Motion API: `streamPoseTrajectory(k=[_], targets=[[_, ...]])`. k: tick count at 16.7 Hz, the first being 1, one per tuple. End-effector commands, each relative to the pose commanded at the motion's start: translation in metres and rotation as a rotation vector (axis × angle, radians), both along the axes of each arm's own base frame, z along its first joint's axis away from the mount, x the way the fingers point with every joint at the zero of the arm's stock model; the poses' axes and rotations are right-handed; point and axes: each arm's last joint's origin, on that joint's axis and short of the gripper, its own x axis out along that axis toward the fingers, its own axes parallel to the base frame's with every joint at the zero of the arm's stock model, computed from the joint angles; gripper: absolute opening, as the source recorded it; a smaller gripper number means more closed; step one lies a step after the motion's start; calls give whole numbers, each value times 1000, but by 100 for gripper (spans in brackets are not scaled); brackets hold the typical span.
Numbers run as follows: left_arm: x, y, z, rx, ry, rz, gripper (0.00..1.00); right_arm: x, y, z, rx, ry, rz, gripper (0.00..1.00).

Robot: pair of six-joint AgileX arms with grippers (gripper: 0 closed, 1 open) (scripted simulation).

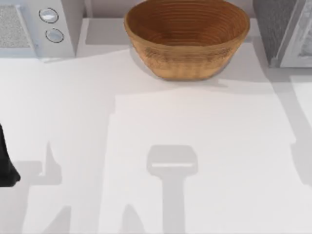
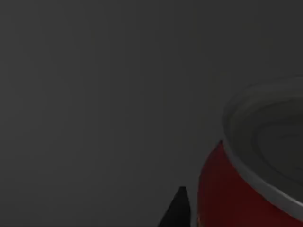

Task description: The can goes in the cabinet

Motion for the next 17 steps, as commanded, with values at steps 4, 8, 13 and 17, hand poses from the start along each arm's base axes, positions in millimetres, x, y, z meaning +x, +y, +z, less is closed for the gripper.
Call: streamPoseTrajectory(k=[4, 8, 13, 17], targets=[[0, 0, 0, 0, 0, 0, 100, 19, -3, -3, 0, -3, -2, 0], [0, 0, 0, 0, 0, 0, 100, 31, -5, -7, 0, -5, -2, 0], [0, 0, 0, 0, 0, 0, 100, 34, -6, -8, 0, -7, -2, 0], [0, 0, 0, 0, 0, 0, 100, 34, -6, -8, 0, -7, -2, 8]])
